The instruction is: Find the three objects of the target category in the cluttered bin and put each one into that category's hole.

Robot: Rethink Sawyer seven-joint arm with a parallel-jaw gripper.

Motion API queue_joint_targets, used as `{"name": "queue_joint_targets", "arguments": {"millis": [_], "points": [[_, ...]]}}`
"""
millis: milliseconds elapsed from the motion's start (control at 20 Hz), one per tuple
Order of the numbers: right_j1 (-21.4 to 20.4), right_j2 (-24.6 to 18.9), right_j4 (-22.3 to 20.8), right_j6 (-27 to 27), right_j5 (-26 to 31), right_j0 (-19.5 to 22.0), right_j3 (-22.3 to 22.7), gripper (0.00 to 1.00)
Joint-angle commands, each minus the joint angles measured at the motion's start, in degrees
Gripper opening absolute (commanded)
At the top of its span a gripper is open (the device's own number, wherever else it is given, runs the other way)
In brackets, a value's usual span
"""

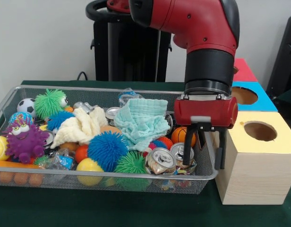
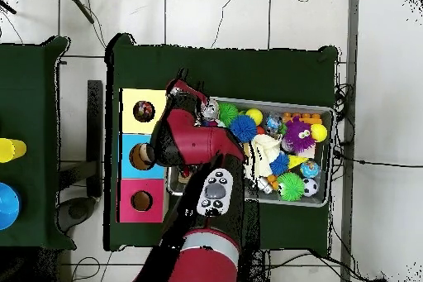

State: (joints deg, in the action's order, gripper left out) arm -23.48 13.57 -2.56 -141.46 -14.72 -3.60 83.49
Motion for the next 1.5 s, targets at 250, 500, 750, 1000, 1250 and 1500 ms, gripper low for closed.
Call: {"name": "queue_joint_targets", "arguments": {"millis": [250,500,750,1000,1250,1500], "points": [[3.1,-7.4,-3.0,-5.4,-2.0,4.3,1.4,1.0],[3.3,-9.0,-4.7,-5.1,-2.4,6.2,2.6,1.0],[3.0,-11.6,-7.9,-4.1,-0.9,8.3,2.9,1.0],[2.9,-13.9,-10.8,-2.4,2.1,9.4,2.9,1.0],[2.7,-15.6,-13.0,-1.5,4.5,10.3,3.0,1.0],[2.6,-16.2,-14.2,-1.0,5.9,10.3,2.8,1.0]]}}
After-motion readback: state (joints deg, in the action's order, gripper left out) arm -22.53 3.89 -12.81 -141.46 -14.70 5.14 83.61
